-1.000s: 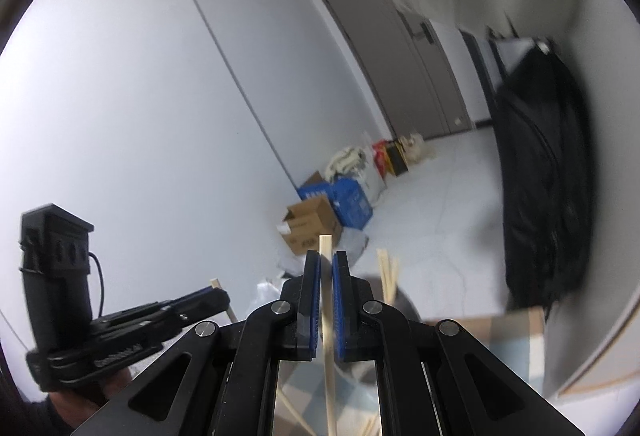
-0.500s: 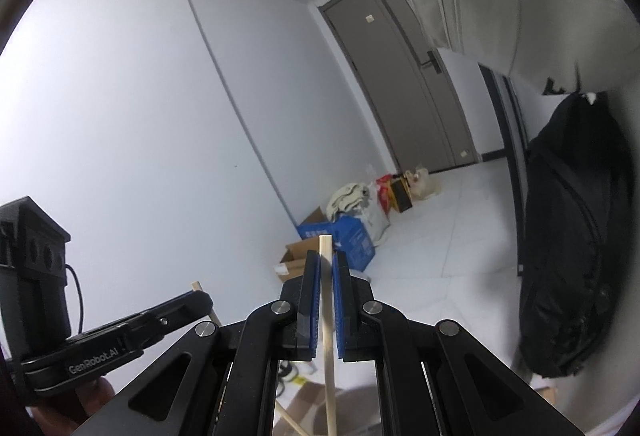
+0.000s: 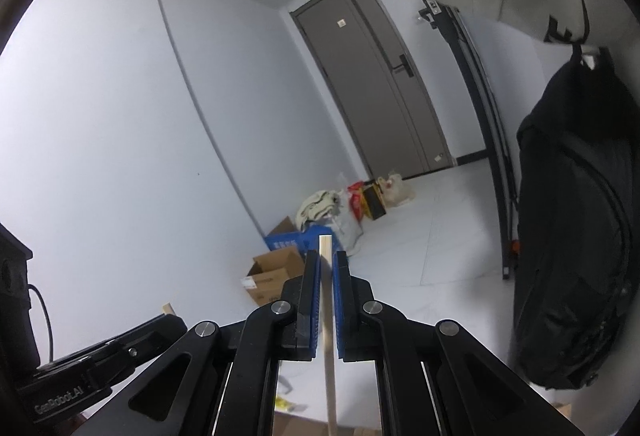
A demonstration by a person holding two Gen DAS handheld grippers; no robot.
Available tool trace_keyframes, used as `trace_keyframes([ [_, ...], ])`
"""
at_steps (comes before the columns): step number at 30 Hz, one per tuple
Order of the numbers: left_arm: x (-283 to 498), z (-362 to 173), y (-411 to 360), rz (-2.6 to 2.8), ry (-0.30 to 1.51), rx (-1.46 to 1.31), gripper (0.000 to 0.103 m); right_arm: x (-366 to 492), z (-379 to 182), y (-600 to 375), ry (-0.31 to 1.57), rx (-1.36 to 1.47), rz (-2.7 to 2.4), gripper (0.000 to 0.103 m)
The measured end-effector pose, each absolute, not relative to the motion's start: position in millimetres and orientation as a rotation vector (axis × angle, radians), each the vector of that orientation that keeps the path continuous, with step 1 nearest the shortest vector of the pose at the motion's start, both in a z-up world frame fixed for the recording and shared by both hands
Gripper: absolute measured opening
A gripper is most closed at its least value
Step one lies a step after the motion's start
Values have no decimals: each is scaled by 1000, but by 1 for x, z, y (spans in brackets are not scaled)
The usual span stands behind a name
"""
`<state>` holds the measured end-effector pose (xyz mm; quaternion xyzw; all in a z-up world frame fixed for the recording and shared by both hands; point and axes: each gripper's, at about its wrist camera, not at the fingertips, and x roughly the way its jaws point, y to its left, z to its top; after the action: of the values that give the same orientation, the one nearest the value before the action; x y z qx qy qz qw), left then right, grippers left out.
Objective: Organize utensils
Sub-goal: 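Open the right tool to drop the chopstick into the white holder, then move the right tool back down to the loose wooden chopsticks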
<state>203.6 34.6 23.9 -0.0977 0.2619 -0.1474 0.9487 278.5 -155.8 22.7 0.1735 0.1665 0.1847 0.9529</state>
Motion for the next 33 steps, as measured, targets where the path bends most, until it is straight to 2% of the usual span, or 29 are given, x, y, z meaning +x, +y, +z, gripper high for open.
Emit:
trace_keyframes([
  [12,196,16,18,-451,579,-160,2,256,2,-160,373,325,446,8],
  [14,197,17,19,-478,611,-178,8,246,3,-162,384,322,471,8],
  [16,196,17,20,-481,621,-195,30,236,4,-167,390,319,470,8],
  [19,188,21,23,-465,611,-207,48,224,5,-173,403,325,483,10],
  [21,183,24,23,-460,613,-210,50,214,6,-179,410,332,487,16],
  [23,178,26,24,-448,614,-206,50,206,6,-182,418,342,494,29],
  [26,171,27,25,-422,613,-191,52,197,9,-185,425,330,490,31],
  [33,150,31,28,-367,606,-175,59,164,18,-192,411,322,489,47],
])
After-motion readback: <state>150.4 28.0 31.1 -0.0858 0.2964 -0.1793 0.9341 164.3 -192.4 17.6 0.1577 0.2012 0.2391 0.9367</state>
